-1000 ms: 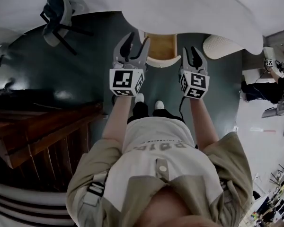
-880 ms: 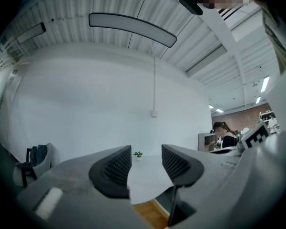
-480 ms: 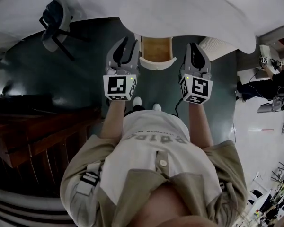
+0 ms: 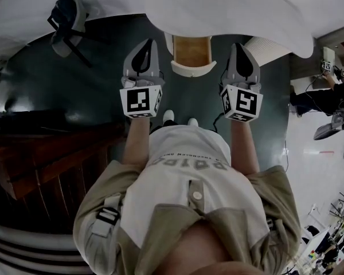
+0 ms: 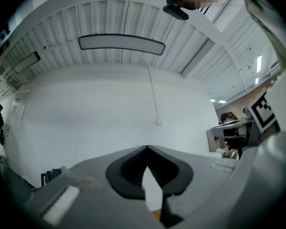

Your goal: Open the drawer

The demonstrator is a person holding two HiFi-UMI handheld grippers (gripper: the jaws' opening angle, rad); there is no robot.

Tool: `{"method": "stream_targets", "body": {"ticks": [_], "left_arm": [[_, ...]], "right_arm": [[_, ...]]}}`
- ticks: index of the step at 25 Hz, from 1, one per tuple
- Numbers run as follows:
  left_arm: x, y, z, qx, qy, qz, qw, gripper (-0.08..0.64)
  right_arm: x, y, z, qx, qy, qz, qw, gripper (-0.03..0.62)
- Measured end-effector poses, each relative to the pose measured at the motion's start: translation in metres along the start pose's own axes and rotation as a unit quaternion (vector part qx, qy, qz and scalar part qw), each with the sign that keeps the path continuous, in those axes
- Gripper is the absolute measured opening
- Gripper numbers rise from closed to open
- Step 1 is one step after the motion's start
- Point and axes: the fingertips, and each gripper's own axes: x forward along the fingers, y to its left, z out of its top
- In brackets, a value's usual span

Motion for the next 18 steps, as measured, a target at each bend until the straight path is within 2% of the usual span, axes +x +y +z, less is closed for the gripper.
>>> {"method": "stream_targets", "body": {"ticks": [12,18], "left_arm": [[-0.0015,-0.0032,-0.001,0.0,-0.004,-0.002,1.0,0.0],[0.0021,-0.0018,0.0007,0.005,-0.008,-0.003,1.0,0.0]], "right_arm": [[-0.0004,0.0018,0.0019,0.003,-0.009,0.002,1.0,0.003],[0.0004,0.0063,0.0025,-0.016,-0.013,0.009,1.0,0.0]]}}
